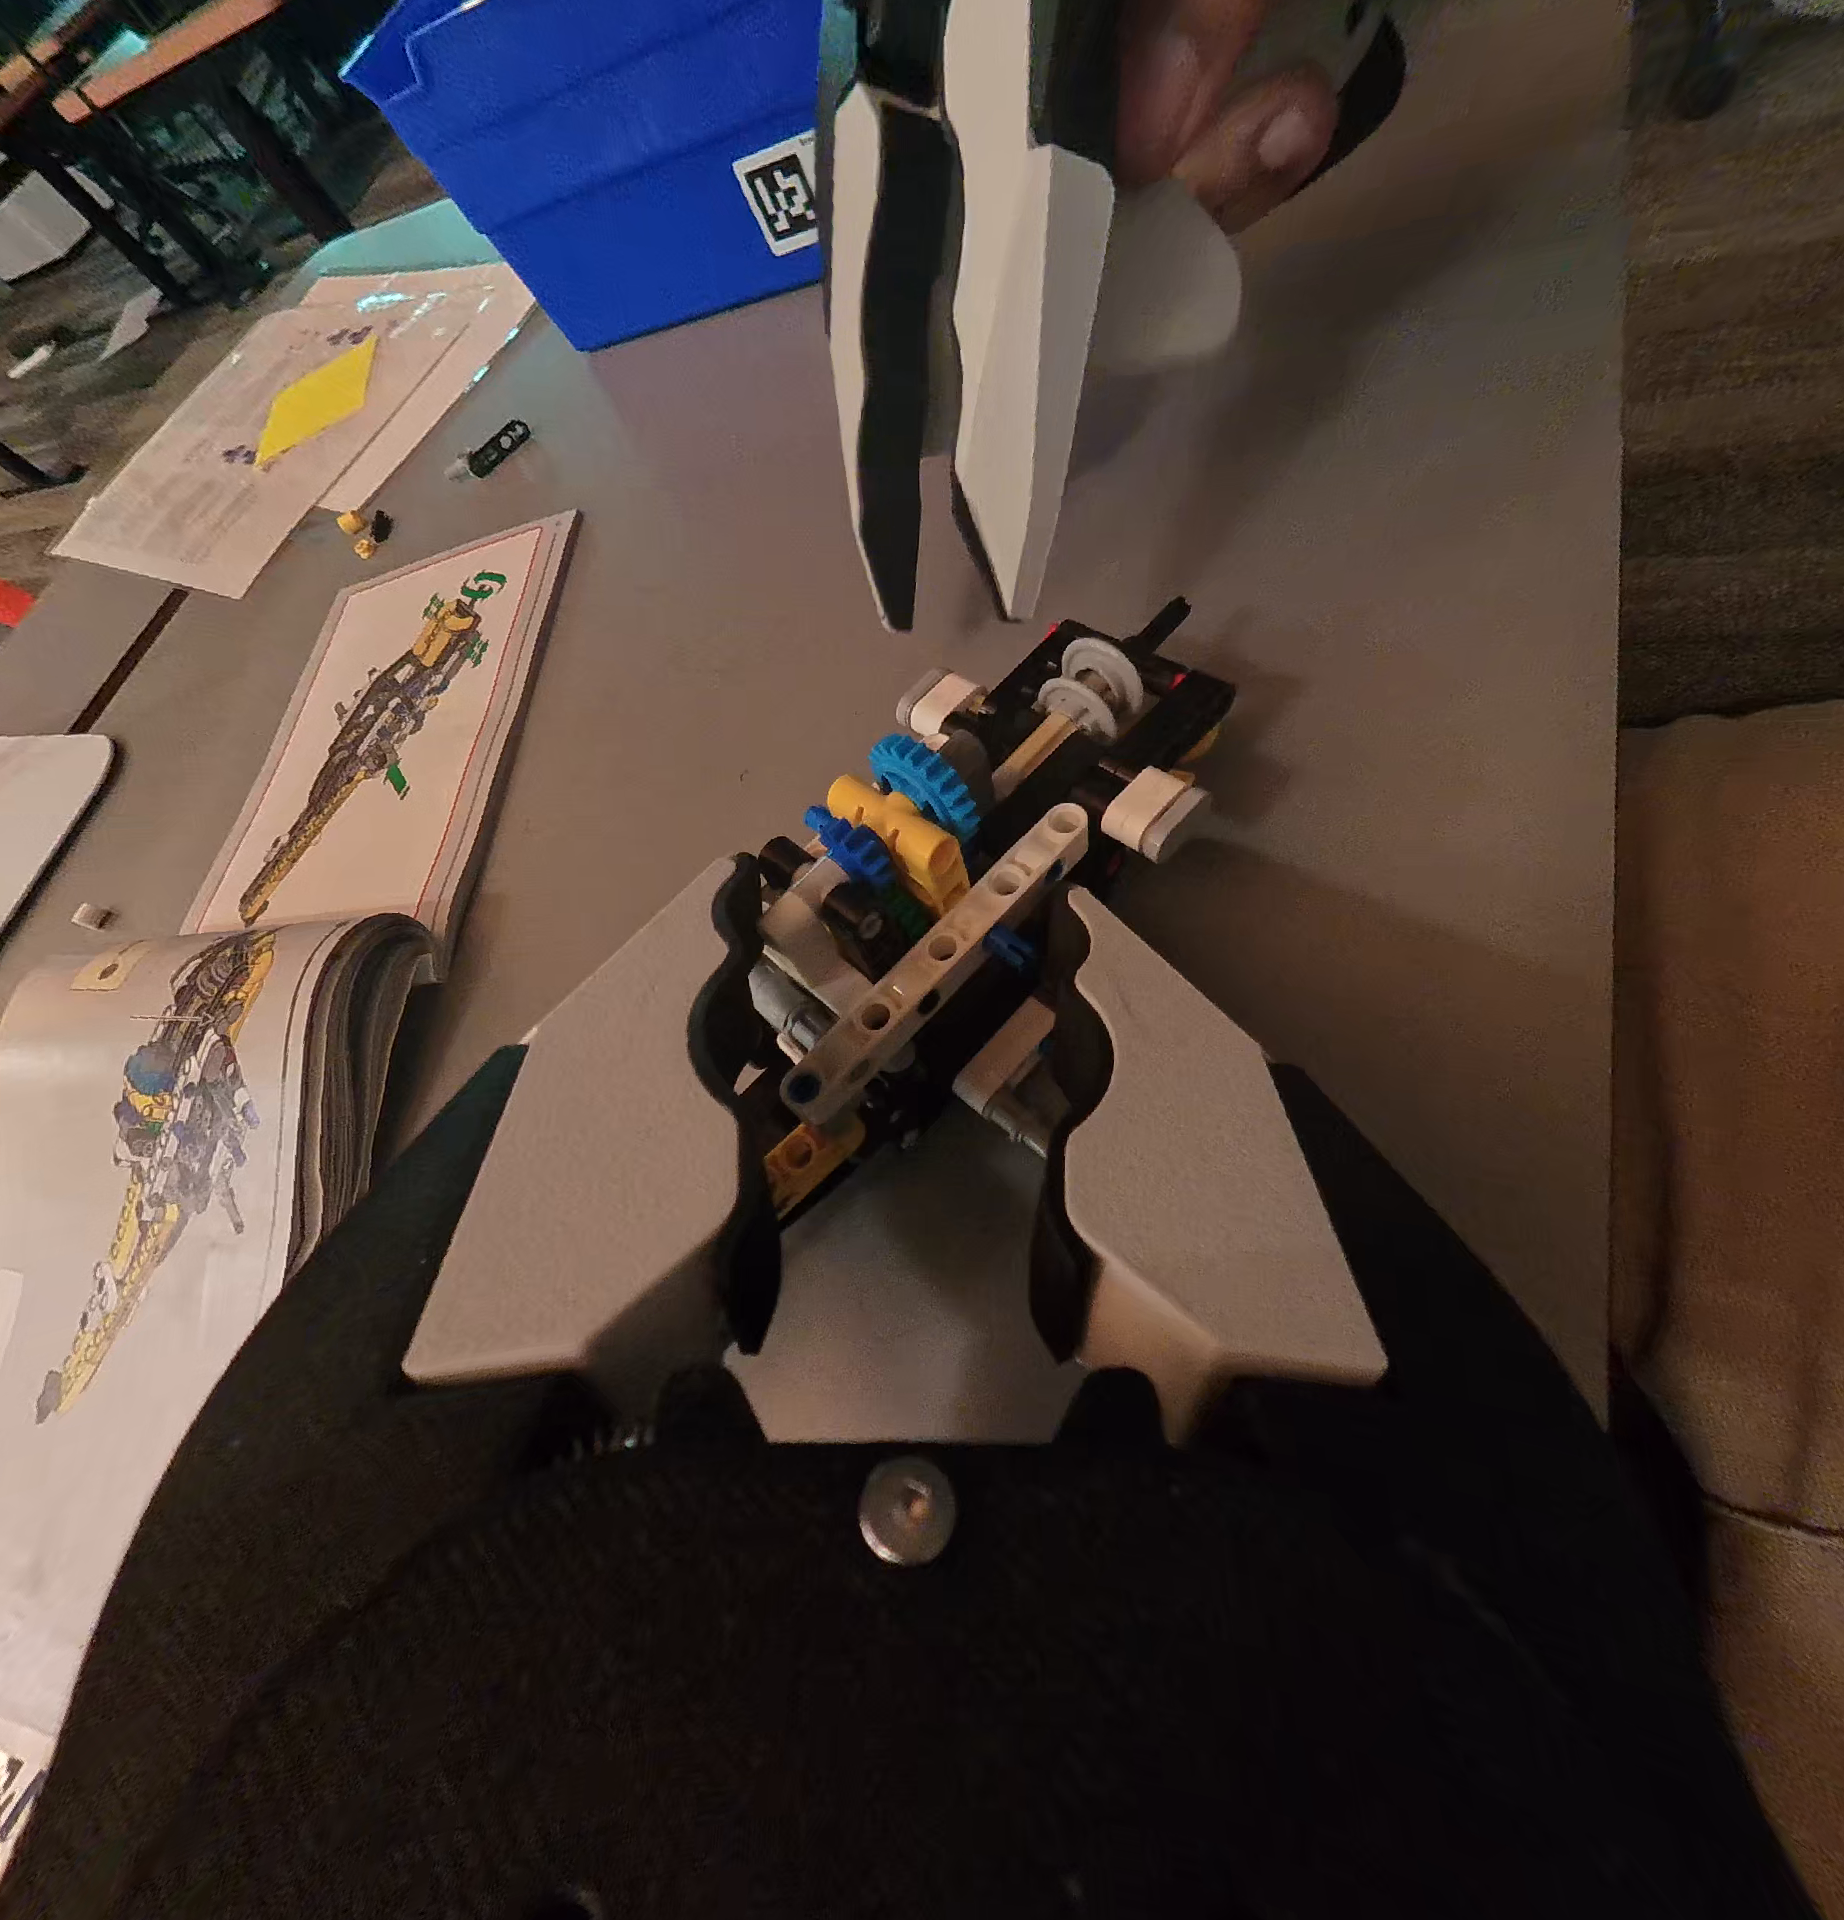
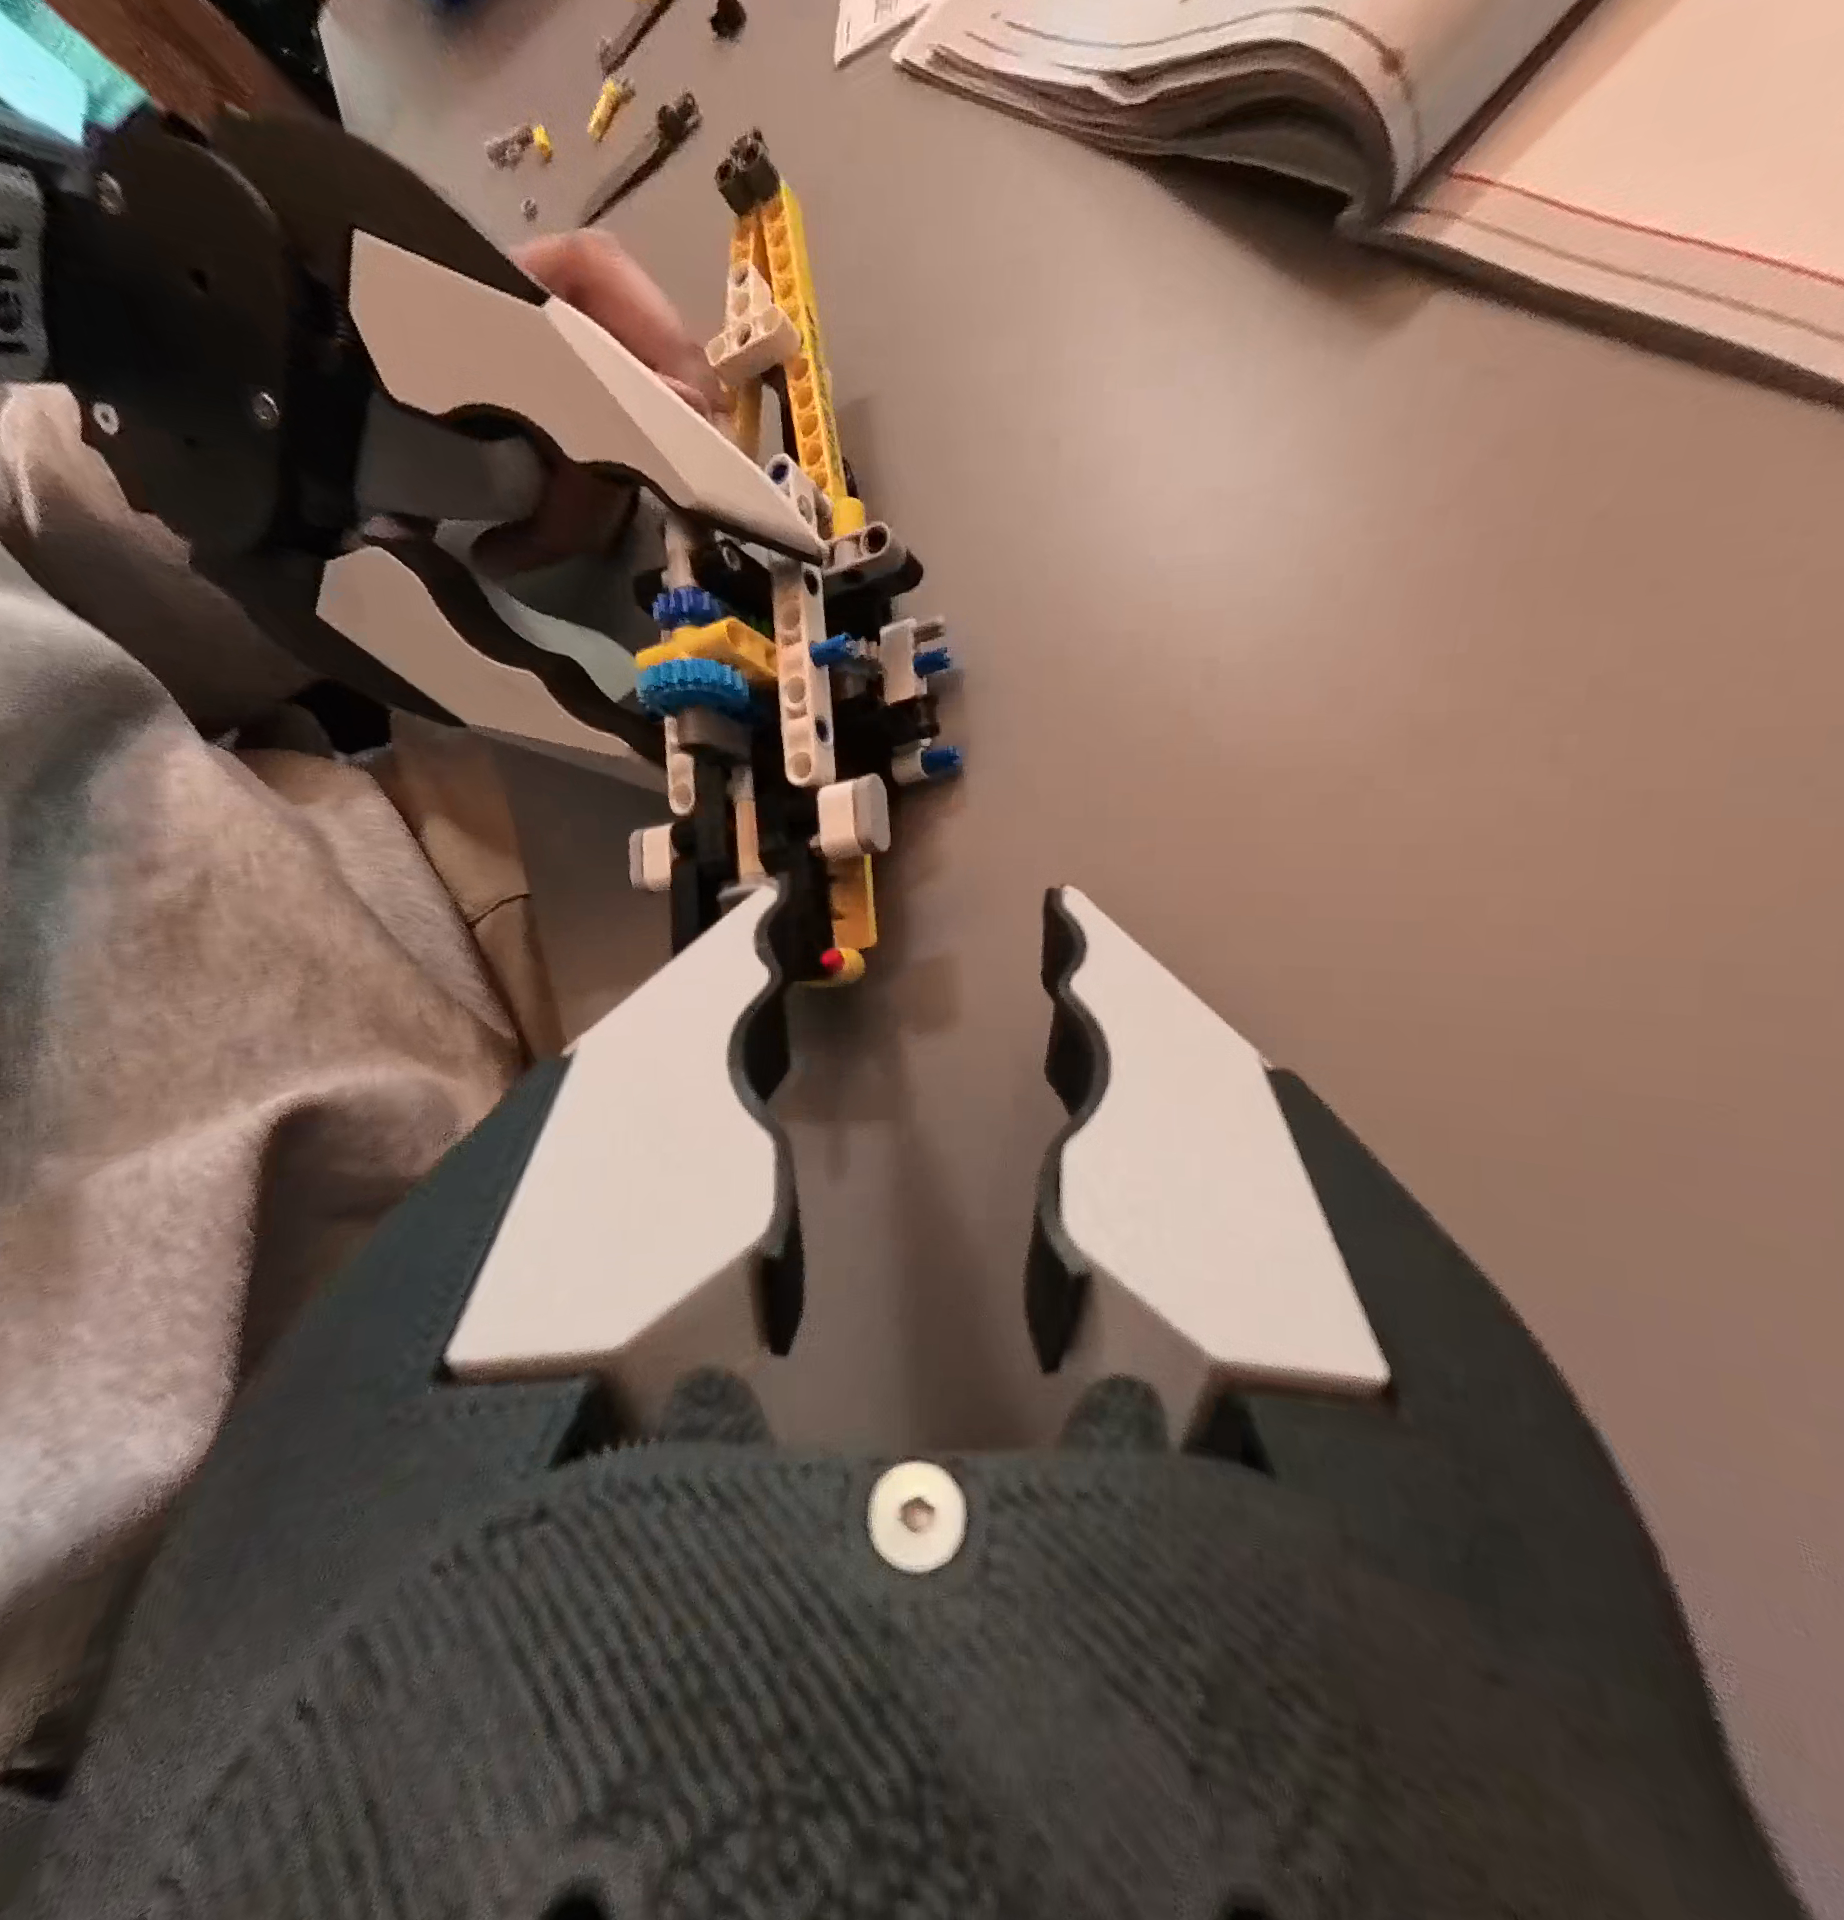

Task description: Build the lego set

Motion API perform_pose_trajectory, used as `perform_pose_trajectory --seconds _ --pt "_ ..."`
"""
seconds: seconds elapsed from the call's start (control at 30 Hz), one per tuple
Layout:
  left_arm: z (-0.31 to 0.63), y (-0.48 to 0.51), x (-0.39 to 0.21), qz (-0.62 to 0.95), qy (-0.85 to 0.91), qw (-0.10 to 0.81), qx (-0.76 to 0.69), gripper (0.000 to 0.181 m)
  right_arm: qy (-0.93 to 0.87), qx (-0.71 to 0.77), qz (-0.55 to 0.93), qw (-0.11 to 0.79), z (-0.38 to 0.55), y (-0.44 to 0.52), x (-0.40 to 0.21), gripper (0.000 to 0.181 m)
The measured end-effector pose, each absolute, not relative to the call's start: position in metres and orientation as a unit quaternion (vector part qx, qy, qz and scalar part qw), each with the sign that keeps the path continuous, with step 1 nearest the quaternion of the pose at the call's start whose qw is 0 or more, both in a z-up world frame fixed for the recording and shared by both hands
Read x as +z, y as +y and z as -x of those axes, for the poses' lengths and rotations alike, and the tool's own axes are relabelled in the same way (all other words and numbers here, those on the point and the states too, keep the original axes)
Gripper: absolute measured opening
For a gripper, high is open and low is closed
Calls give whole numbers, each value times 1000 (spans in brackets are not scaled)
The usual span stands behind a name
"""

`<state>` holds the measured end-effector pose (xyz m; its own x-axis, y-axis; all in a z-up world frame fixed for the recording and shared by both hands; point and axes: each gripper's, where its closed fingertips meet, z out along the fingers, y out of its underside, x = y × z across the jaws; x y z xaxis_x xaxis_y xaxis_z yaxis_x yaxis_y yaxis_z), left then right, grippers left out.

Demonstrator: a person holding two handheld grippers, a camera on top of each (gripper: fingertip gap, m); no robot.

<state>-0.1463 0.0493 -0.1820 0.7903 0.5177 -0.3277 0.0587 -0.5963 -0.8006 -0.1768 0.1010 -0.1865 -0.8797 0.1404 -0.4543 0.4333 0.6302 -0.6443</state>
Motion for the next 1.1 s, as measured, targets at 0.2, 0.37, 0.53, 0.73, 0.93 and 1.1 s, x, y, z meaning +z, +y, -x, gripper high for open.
perform_pose_trajectory --seconds 0.2,0.37,0.53,0.73,0.93,1.1 --pt "146 49 -182 850 -169 416 277 53 913 -361 -130 137 173 96 -195 48" --pt "147 48 -181 849 -171 414 279 53 930 -351 -81 72 170 93 -191 34" --pt "148 48 -181 849 -173 413 281 53 929 -354 -53 94 157 90 -188 5" --pt "148 47 -180 849 -174 413 281 53 927 -358 -53 99 154 90 -188 1" --pt "149 46 -180 848 -173 412 283 53 928 -354 -77 89 155 89 -188 1" --pt "149 46 -179 849 -172 414 280 52 916 -372 -120 92 156 89 -187 1"
